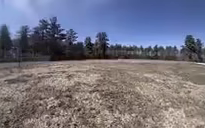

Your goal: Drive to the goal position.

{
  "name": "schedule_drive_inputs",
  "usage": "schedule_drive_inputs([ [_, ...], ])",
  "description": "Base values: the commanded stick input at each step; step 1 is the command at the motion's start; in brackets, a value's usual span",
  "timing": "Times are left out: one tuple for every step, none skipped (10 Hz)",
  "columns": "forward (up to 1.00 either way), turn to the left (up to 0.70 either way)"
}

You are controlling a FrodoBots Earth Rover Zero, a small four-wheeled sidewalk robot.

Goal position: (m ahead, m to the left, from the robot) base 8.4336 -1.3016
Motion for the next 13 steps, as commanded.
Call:
schedule_drive_inputs([
  [0.70, 0.00],
  [0.70, 0.00],
  [0.70, 0.00],
  [0.70, 0.00],
  [0.70, 0.00],
  [0.70, 0.00],
  [0.70, 0.00],
  [0.70, 0.00],
  [0.70, 0.00],
  [0.70, 0.00],
  [0.70, -0.31],
  [0.70, -0.35],
  [0.70, -0.32],
])
